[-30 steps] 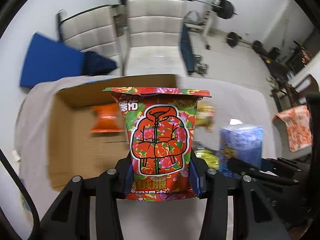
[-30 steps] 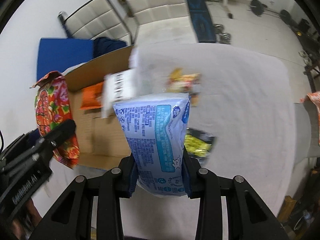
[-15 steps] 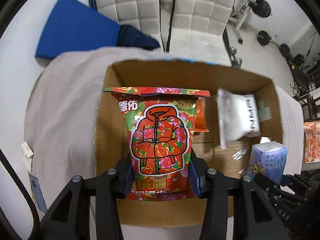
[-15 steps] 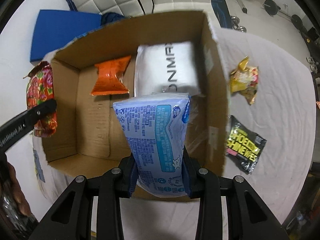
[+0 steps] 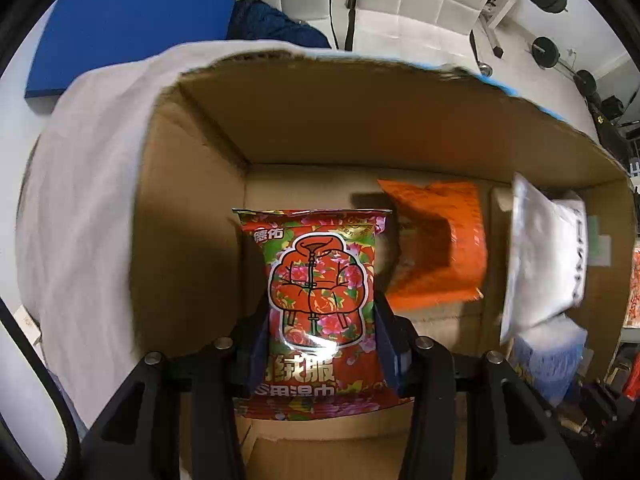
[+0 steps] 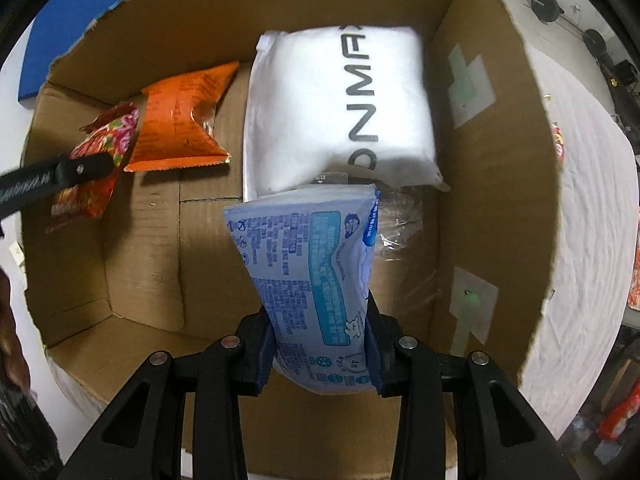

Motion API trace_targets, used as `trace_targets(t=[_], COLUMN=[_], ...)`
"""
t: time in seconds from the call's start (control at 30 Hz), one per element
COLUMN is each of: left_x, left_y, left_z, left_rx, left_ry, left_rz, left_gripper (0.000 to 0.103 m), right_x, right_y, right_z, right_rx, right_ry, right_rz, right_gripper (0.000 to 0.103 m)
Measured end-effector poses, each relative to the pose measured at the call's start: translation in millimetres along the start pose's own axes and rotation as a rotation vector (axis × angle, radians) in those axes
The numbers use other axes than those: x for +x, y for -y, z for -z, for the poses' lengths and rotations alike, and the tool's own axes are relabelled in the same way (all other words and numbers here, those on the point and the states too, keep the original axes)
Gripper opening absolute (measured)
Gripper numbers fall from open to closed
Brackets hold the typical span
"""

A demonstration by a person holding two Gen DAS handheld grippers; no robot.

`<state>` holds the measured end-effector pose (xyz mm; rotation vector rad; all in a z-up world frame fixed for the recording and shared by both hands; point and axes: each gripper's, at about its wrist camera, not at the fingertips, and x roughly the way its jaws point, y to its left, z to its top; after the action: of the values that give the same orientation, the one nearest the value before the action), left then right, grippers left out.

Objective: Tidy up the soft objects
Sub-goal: 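Carry both packages into the box and open both tools to release them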

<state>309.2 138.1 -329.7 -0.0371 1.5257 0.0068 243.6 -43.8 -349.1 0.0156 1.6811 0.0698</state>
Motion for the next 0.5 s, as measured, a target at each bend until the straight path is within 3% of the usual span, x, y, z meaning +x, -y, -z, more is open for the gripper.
trace_targets(t=[0.43, 0.5], left_x=[27.3, 21.2], left_y=[9.0, 7.4], left_z=[-19.4, -13.9], left_rx=[0.026, 0.022], left_ry=[-0.053, -0.052], left_rz=[-0.009, -0.006], left_gripper=[0.043, 0.043], right_x=[26.1, 24.8], right_y=[0.5, 1.1], right_z=[-6.8, -7.7], right_rx=[0.006, 0.001], right_ry=[-0.055, -0.057], right_rz=[0.024, 0.03], right_gripper=[0.05, 0.059])
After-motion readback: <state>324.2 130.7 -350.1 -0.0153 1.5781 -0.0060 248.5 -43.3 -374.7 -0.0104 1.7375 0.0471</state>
